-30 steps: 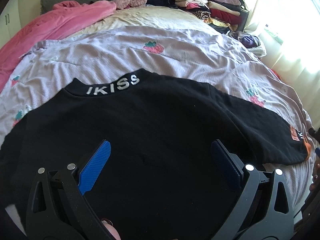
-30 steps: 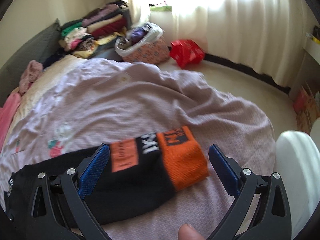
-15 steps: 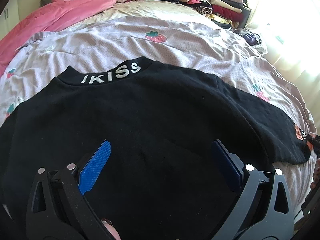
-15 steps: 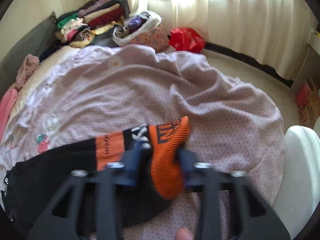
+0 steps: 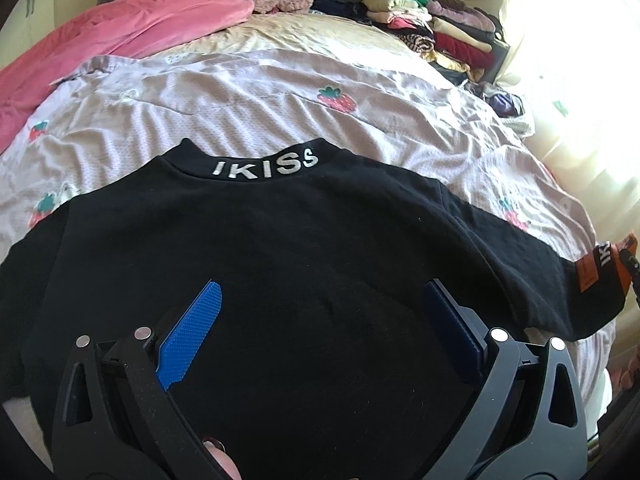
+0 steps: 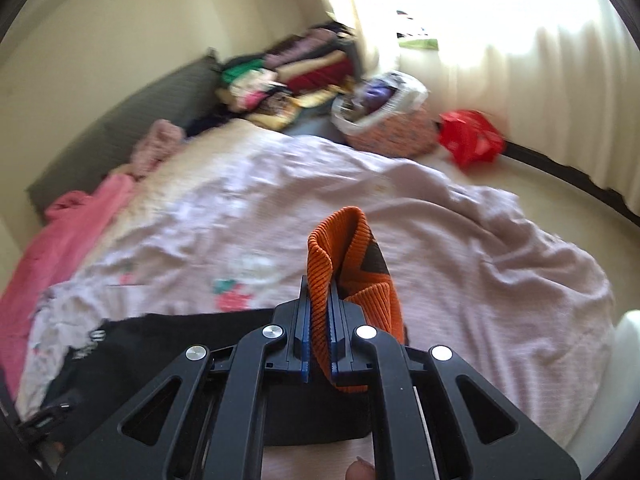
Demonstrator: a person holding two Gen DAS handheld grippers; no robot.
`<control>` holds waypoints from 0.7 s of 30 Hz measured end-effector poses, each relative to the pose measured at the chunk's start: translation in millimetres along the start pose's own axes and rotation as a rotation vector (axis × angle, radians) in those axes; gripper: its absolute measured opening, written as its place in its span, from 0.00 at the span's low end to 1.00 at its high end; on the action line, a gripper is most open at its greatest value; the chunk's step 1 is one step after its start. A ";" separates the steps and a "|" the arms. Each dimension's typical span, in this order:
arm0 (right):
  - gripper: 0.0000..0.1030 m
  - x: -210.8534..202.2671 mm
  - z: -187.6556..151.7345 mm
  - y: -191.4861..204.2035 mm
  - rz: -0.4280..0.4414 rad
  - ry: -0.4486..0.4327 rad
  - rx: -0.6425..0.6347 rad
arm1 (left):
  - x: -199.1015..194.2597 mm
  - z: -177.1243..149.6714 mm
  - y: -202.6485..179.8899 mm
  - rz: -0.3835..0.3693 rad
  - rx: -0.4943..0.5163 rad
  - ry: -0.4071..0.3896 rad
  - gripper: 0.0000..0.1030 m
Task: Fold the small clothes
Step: 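Carry the cuff with the right tool across the sweatshirt body and release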
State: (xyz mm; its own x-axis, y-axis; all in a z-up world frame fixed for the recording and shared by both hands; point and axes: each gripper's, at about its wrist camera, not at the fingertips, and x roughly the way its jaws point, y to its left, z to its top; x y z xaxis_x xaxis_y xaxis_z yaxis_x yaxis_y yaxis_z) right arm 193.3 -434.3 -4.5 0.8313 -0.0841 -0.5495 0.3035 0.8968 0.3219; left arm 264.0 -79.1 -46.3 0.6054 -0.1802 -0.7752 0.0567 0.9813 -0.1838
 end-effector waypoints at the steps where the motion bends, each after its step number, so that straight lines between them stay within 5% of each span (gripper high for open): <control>1: 0.06 -4.3 0.4 10.6 0.038 -0.009 -0.015 | -2.8 -0.2 2.9 -0.005 -0.009 -0.003 0.91; 14: 0.06 -25.6 -27.1 135.3 0.359 0.039 -0.225 | -27.2 -0.8 55.9 0.002 -0.133 -0.037 0.91; 21: 0.06 -20.9 -58.6 184.6 0.421 0.096 -0.329 | -33.9 -3.9 80.2 0.003 -0.176 -0.028 0.91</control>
State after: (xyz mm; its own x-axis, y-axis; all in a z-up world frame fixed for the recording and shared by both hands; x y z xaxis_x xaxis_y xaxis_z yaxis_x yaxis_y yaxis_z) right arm 204.6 -241.6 21.2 0.7986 0.3378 -0.4981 -0.2211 0.9345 0.2791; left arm 244.9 5.5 -37.1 0.6275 -0.1731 -0.7591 -0.0833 0.9545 -0.2864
